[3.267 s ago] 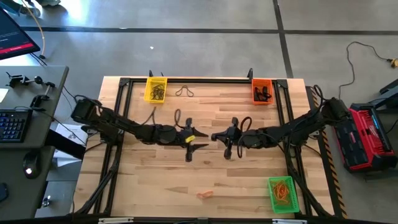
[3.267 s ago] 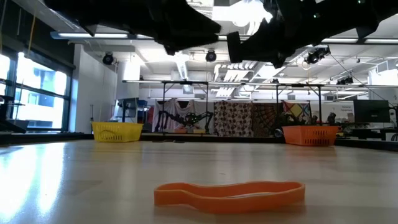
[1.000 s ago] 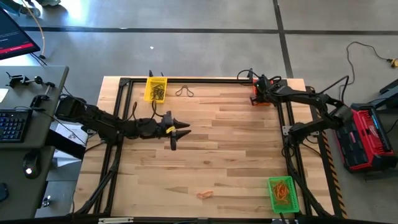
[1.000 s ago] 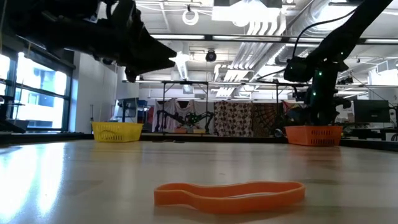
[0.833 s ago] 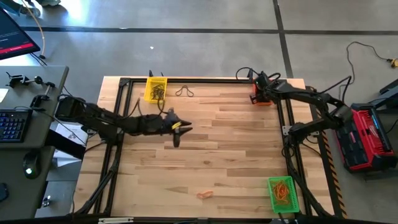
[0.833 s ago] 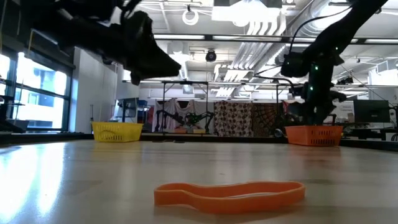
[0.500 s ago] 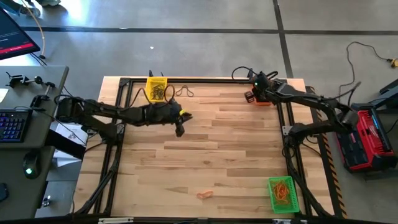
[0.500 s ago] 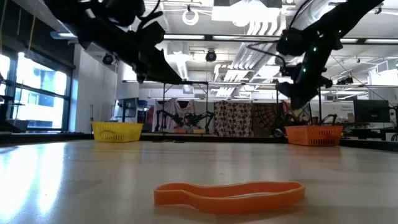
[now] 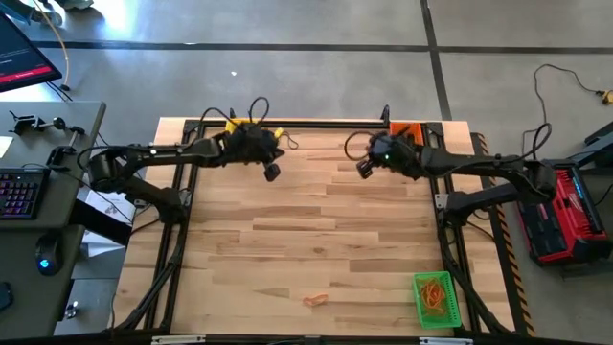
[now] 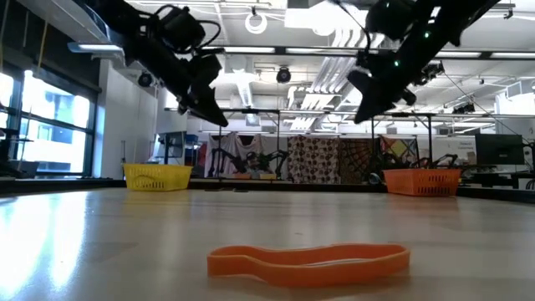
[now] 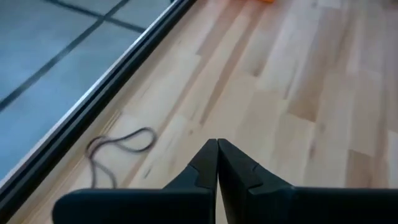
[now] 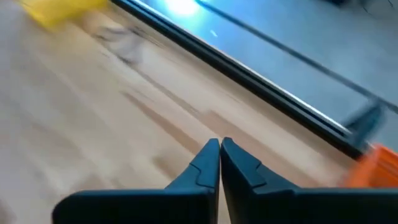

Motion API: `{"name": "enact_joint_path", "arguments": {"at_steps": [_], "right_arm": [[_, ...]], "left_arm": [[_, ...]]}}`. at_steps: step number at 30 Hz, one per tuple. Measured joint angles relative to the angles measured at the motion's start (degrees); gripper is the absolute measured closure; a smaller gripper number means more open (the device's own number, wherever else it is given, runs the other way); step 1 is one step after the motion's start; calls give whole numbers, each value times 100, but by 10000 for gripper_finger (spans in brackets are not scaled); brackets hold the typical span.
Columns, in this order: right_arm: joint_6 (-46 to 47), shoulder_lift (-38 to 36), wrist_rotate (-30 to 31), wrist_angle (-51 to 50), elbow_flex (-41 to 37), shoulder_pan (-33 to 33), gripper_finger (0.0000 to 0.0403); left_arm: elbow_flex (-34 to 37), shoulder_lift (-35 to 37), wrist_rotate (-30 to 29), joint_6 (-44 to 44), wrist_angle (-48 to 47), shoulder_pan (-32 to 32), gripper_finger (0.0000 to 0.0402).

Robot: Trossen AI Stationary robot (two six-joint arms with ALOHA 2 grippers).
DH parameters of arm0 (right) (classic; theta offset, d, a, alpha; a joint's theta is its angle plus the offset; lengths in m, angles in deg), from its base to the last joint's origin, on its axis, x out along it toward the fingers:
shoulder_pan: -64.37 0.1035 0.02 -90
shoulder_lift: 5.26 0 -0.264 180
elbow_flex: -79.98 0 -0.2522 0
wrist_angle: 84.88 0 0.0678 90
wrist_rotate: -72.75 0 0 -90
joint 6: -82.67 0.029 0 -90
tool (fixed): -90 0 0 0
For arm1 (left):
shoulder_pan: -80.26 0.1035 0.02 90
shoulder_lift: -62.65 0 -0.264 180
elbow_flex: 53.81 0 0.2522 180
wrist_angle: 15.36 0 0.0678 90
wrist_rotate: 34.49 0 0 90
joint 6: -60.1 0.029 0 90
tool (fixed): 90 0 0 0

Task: Sort rubber bands into baskets
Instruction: Put the purple rubber band into the yellow bin

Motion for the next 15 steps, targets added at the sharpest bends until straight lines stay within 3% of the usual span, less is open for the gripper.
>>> {"name": "enact_joint_path", "arguments": {"at_steps": [7, 15], "right_arm": [[50, 0, 573, 705, -2, 1016, 402], [471, 0, 1263, 665, -2, 1842, 402]], "left_arm": [[-271, -454, 432, -81, -124, 553, 401], [-1344, -1579, 445, 129, -1106, 837, 401]]}}
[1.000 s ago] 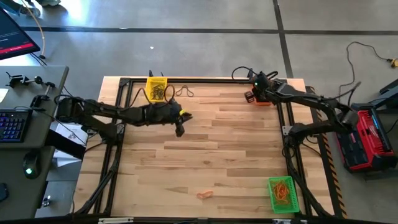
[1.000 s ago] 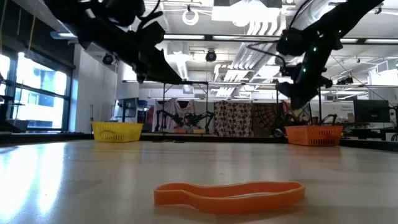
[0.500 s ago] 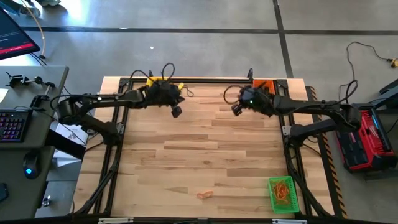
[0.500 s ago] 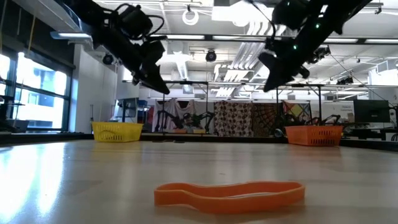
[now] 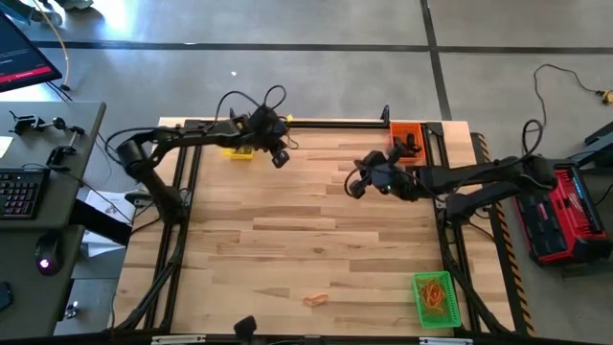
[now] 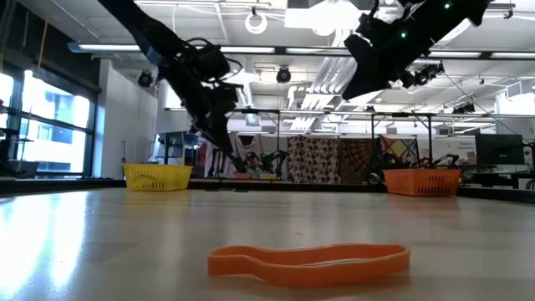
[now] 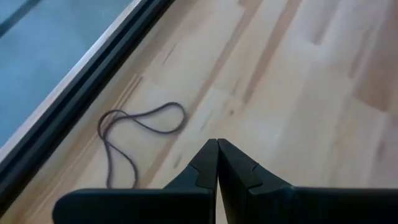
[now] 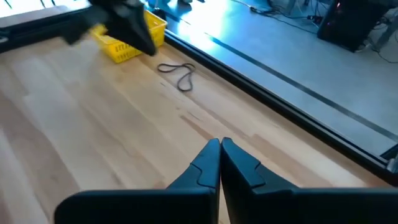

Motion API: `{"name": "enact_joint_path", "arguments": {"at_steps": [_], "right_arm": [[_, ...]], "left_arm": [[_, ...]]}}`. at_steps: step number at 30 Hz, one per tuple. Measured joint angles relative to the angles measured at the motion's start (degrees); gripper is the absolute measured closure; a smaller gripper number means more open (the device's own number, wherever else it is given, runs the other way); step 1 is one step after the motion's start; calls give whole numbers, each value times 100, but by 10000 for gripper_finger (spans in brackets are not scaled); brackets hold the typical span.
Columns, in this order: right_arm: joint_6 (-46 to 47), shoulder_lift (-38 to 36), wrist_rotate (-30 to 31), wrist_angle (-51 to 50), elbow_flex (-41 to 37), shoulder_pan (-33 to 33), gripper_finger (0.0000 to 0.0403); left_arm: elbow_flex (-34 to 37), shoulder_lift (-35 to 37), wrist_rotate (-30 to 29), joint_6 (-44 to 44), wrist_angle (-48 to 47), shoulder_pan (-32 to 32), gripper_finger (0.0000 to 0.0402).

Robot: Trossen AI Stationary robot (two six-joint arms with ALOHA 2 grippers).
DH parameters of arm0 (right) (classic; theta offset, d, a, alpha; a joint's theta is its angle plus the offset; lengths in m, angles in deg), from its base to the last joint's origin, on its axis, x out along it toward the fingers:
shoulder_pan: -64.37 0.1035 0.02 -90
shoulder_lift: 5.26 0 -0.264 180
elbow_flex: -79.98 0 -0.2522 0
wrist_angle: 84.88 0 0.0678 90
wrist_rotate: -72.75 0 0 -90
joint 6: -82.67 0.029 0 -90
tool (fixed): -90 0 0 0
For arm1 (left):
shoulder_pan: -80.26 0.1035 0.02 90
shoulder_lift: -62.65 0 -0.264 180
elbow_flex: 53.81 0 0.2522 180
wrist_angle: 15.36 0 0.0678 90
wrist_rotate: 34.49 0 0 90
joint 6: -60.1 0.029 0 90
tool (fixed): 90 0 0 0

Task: Sort rubber bands into baskets
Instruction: Put the purple rubber band into the yellow bin

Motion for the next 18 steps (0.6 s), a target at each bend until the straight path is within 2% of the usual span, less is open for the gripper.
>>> {"name": "enact_joint_path", "arguments": {"at_steps": [5, 11, 18], "right_arm": [[130, 2, 246, 0, 0, 394, 402], [230, 2, 369, -2, 0, 705, 403], [280, 4, 571, -4, 0, 866, 403]], "left_arm": [[-549, -598, -77, 87, -373, 271, 401], [-829, -1027, -116, 117, -519, 542, 397], [-1025, -1240, -297, 292, -531, 673, 338]]}}
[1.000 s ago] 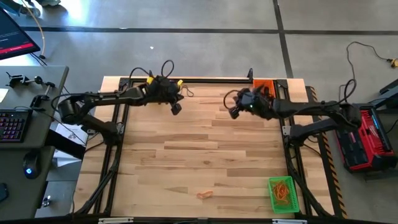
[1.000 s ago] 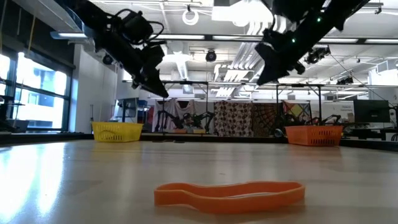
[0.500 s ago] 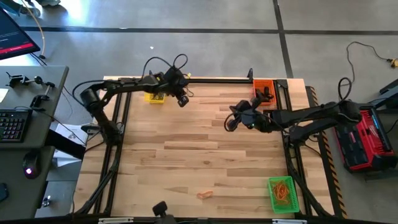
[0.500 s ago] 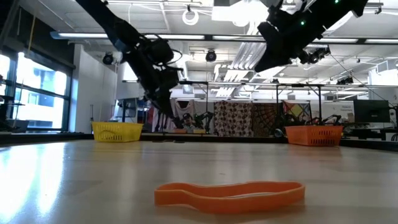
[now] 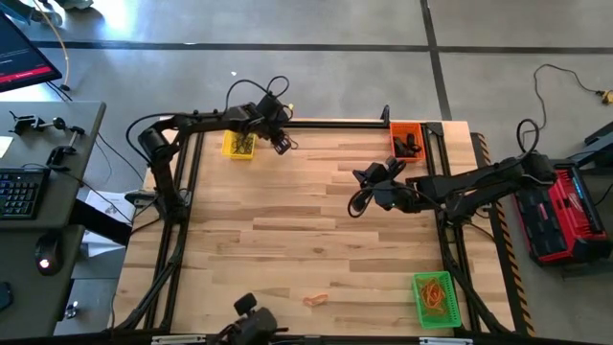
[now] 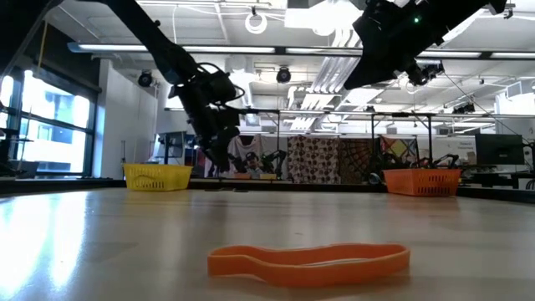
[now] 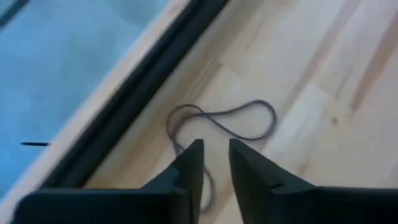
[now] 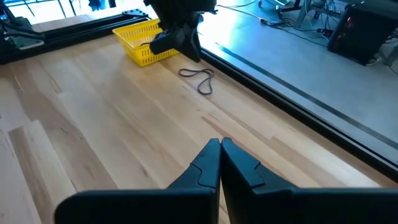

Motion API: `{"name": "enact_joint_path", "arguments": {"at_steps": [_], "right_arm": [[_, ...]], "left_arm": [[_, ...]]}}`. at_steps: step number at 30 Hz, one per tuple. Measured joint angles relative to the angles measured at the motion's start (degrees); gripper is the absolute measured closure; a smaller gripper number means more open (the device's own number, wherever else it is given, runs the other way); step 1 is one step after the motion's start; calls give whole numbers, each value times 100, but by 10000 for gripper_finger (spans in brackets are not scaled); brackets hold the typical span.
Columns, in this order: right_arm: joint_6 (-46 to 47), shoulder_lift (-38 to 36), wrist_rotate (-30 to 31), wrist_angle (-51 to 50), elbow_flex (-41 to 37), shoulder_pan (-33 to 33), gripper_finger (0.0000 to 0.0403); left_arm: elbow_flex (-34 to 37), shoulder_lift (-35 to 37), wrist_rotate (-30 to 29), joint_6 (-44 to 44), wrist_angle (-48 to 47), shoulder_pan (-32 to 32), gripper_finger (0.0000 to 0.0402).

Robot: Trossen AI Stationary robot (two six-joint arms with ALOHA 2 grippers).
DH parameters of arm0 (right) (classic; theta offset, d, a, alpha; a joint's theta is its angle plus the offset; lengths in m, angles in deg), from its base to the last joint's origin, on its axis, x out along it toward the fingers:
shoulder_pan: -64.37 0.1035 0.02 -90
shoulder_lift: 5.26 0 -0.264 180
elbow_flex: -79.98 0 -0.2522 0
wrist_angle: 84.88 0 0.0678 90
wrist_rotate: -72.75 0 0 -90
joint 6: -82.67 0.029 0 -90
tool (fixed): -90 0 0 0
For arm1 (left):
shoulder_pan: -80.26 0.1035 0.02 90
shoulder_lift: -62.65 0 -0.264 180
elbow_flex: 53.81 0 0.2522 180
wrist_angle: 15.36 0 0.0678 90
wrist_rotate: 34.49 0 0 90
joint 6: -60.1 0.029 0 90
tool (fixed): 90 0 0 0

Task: Sort rubber bands into baskets
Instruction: Put the purple rubber band into the yellow bin

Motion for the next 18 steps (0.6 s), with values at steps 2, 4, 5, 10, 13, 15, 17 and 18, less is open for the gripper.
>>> {"name": "enact_joint_path", "arguments": {"at_steps": [2, 4, 5, 10, 13, 15, 17, 18], "right_arm": [[0, 0, 4, 0, 0, 0, 403], [0, 0, 8, 2, 0, 0, 403], [1, 0, 8, 0, 0, 0, 403], [2, 36, 8, -4, 0, 0, 403], [23, 101, 9, -1, 0, -2, 403], [43, 171, 1, 1, -1, -2, 403], [53, 250, -7, -2, -2, -2, 403], [57, 291, -10, -1, 0, -2, 403]], "left_arm": [[-49, -25, -167, 121, -11, 19, 317], [-137, -86, -409, 189, 12, 19, 300], [-184, -114, -460, 225, 0, 28, 293], [-501, -420, -153, 254, -167, 98, 280], [-718, -697, -251, 320, -397, 106, 281], [-831, -843, -367, 249, -489, 130, 281], [-893, -954, -411, 107, -484, 157, 281], [-921, -999, -423, 51, -492, 170, 281]]}}
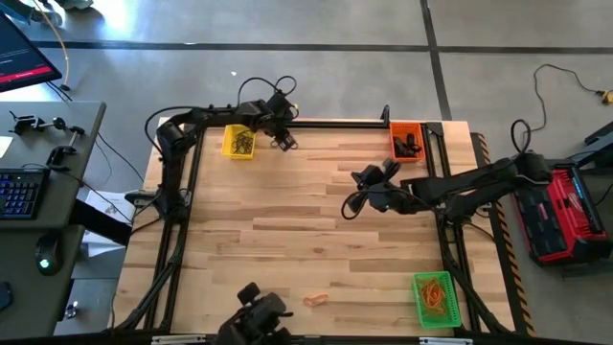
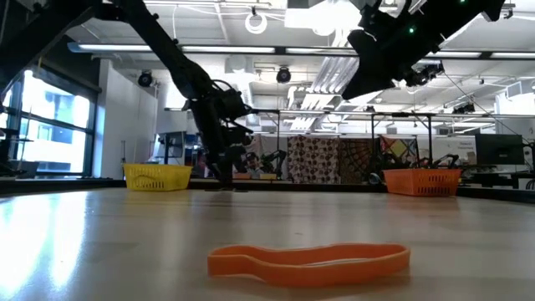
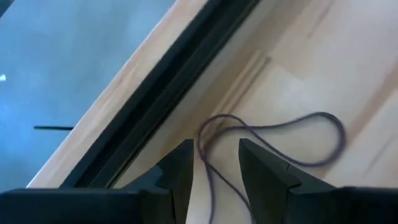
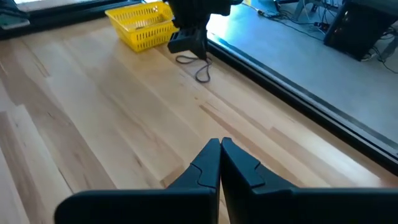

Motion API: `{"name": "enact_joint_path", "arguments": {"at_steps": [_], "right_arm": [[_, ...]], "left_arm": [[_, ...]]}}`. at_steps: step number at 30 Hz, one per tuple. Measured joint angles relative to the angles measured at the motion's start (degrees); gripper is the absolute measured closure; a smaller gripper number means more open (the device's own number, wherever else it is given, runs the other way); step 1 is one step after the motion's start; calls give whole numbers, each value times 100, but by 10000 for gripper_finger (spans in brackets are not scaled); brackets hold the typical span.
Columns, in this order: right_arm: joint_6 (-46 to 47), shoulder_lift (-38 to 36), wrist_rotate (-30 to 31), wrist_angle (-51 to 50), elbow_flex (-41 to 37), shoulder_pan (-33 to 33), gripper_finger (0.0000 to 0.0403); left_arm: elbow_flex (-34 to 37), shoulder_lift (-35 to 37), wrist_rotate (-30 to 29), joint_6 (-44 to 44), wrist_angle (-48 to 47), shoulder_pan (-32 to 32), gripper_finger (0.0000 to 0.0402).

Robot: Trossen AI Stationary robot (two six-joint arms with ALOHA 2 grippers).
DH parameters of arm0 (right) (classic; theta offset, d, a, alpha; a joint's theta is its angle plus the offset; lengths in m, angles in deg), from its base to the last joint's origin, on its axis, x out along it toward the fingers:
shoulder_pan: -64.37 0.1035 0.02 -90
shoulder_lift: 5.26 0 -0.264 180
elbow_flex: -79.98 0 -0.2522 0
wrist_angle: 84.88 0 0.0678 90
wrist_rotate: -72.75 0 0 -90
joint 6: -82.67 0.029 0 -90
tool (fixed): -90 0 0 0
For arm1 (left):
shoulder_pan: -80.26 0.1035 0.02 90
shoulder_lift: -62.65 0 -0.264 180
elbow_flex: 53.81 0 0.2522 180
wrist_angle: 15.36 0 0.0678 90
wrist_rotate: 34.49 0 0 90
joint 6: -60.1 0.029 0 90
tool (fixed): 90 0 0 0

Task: Sort rubber bands into baskets
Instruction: Put the purple rubber band into the yellow bin

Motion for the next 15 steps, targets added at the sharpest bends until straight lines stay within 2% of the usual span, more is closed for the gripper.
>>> {"name": "enact_joint_path", "arguments": {"at_steps": [12, 15], "right_arm": [[116, 231, -13, 3, -2, 3, 403], [113, 231, -15, 8, -2, 34, 403]], "left_arm": [[-44, -85, -54, -120, -20, 152, 282], [-38, -170, 170, -125, -72, 192, 282]]}}
